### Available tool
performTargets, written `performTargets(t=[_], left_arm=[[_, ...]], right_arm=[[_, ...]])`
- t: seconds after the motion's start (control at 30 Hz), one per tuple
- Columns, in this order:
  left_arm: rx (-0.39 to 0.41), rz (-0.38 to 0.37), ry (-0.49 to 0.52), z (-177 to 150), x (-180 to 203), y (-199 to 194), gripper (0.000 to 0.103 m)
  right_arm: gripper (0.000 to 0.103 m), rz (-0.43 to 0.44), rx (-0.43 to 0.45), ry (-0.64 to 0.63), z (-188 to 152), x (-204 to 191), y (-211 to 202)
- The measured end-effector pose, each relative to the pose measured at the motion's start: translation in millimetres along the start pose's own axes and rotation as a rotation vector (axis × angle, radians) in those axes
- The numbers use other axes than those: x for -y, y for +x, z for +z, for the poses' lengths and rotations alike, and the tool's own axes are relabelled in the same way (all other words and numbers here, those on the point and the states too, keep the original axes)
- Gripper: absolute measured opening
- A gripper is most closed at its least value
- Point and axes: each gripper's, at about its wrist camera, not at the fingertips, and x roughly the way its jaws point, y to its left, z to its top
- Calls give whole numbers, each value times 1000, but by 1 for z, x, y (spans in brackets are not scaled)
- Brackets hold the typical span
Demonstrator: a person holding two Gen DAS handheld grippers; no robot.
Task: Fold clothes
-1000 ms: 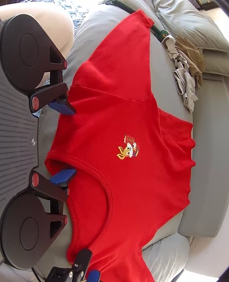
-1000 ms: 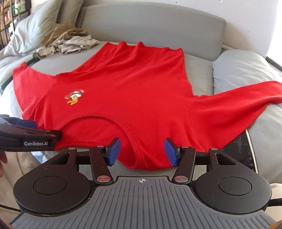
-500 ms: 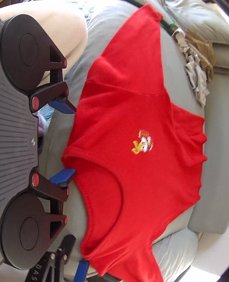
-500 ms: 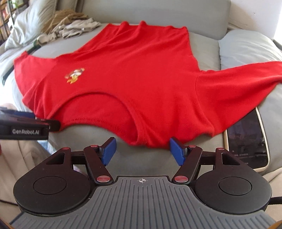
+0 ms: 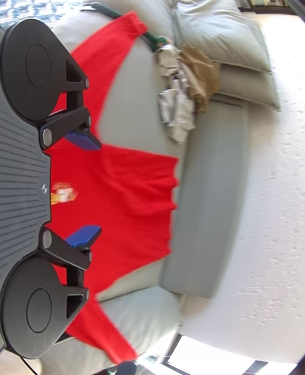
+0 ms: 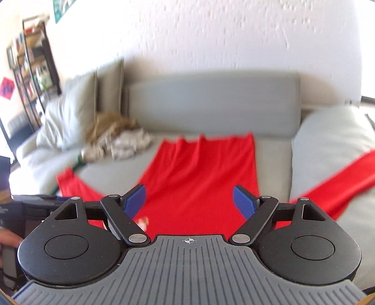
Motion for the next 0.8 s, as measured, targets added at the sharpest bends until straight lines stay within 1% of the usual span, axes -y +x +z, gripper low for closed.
performTargets(t=[0.07,0.13,0.17,0.2,0.23,0.3,0.37,0.43,0.47,0.5,0.53,0.57,0.6,0.67,0.7,0.77,0.8], left_arm=[[49,-4,-7,23,-10,4,71],[68,-2,-16,45,-25,28,71],[69,3,-33,54,-34,45,71],[64,9,-54,65,-43,66,70],[55,17,-69,74,-51,90,68],[20,29,-95,91,-65,139,64],[-23,34,-118,105,-76,186,60],[-53,29,-111,117,-83,230,59],[-62,28,-107,121,-84,250,59],[-72,28,-113,124,-86,268,60],[-83,29,-119,127,-88,287,60],[-93,30,-126,129,-90,306,61],[-101,34,-131,131,-92,323,61],[-108,49,-122,135,-92,353,62],[-103,48,-100,136,-91,364,62],[-91,44,-31,138,-86,383,63],[-85,41,12,140,-82,391,63]], right_arm=[[91,-6,43,7,27,8,5],[92,-33,39,20,50,19,22],[91,-35,24,31,61,28,34],[91,-32,6,51,70,37,51],[91,-29,-12,71,79,46,68],[91,-13,-66,130,93,70,110],[89,-3,-116,229,99,100,163],[83,-47,-159,295,99,127,216],[76,-69,-180,326,99,141,242],[72,-90,-194,338,96,152,266],[70,-109,-208,352,93,164,290],[63,-108,-217,377,91,175,310],[60,-103,-220,410,87,188,329],[60,-94,-227,477,80,212,367],[59,-91,-229,508,77,224,385],[59,-112,-210,528,72,240,411],[58,-103,-209,522,72,244,420]])
